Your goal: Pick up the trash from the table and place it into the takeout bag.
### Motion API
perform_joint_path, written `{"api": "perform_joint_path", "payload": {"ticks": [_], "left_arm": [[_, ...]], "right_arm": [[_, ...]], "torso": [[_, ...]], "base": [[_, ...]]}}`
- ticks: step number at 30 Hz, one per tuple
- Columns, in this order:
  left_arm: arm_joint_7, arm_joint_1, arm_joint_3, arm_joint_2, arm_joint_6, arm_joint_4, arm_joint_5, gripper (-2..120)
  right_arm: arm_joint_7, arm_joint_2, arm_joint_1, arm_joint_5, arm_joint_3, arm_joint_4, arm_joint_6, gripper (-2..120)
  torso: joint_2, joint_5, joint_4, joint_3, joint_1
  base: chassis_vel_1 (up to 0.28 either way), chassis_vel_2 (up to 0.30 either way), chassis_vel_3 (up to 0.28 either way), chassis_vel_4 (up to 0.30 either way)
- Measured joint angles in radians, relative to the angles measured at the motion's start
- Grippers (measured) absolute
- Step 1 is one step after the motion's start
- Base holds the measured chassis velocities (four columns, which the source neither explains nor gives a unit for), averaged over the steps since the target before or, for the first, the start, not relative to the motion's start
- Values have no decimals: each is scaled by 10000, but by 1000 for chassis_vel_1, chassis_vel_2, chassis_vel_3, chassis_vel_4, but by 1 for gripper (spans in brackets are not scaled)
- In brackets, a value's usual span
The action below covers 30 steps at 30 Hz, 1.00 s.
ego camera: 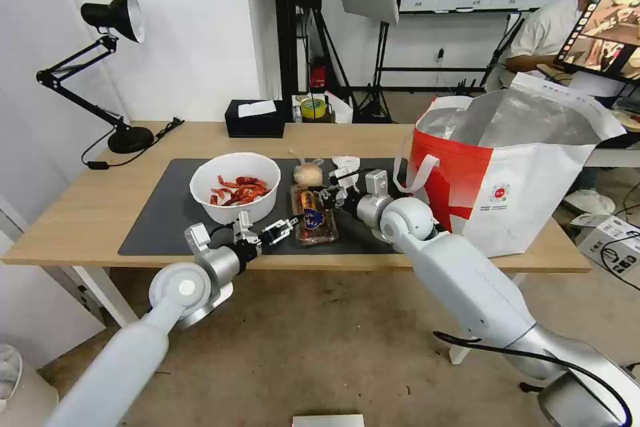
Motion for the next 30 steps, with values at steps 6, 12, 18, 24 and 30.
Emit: {"api": "perform_joint_path", "payload": {"ticks": [6,12,18,24,30], "left_arm": [[-19,-129,133,-56,-14,97,7,100],[-23,-346,370,-95,-69,192,4,100],[-34,-675,584,-155,-111,370,-73,100],[-79,-857,734,-296,-116,502,-122,100],[-96,-912,814,-389,-121,602,-104,100]], "right_arm": [[0,-34,-16,5,0,24,-3,0],[0,-32,-23,9,29,20,-4,0],[0,-18,-41,8,48,-15,-7,0],[5,-3,-39,-3,77,-87,-11,0],[12,4,0,-5,97,-118,-15,0]], "torso": [[0,0,0,-1,0],[0,0,0,0,0],[0,0,0,0,0],[0,0,0,0,0],[0,-1,0,0,0]], "base": [[0,0,0,0],[0,0,0,0],[0,0,0,0],[0,0,0,0],[0,0,0,0]]}}
